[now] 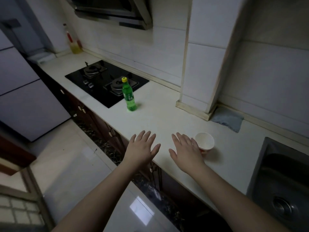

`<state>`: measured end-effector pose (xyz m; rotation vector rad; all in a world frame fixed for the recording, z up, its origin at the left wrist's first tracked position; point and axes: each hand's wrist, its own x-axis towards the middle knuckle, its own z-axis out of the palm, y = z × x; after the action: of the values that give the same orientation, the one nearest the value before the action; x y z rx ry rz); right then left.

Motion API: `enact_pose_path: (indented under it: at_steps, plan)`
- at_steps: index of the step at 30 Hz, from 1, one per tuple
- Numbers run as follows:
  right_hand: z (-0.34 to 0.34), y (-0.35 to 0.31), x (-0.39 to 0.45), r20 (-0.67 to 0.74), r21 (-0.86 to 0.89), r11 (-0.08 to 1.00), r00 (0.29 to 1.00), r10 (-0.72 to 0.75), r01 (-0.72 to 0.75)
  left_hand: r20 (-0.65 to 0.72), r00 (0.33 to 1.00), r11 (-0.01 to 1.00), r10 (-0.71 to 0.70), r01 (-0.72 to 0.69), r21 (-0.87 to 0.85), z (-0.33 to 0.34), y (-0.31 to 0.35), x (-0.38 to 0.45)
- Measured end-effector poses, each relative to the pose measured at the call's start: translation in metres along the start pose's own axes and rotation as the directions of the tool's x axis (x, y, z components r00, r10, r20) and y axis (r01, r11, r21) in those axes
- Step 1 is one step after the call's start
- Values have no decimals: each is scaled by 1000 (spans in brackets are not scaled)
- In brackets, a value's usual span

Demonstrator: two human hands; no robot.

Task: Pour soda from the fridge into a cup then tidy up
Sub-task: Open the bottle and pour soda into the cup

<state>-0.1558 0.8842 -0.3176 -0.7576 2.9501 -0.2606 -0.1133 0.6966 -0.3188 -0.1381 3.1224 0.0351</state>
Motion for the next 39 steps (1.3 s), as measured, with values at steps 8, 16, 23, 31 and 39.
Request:
enact_pose_path:
  at_steps: [8, 16, 23, 31, 39]
  plan:
    - [6, -89, 51, 7, -4, 1000, 1000, 7, -7, 6, 1000, 1000, -19, 19, -23, 2, -100, 0]
    - [12, -152, 84, -20, 12, 1000, 1000, 20, -20, 29, 999, 999, 13, -12, -46, -1, -167, 4]
    - [13, -173, 111, -18, -14, 1000, 1000, 9, -9, 25, 1000, 999, 17, -16, -40, -1, -191, 21]
    - [25, -169, 164, -3, 10, 1000, 1000, -18, 18, 68, 997, 999, -42, 44, -26, 5, -205, 65]
    - [21, -156, 238, 6, 46, 997, 998, -62, 62, 80, 994, 997, -77, 77, 9, 2, -223, 127]
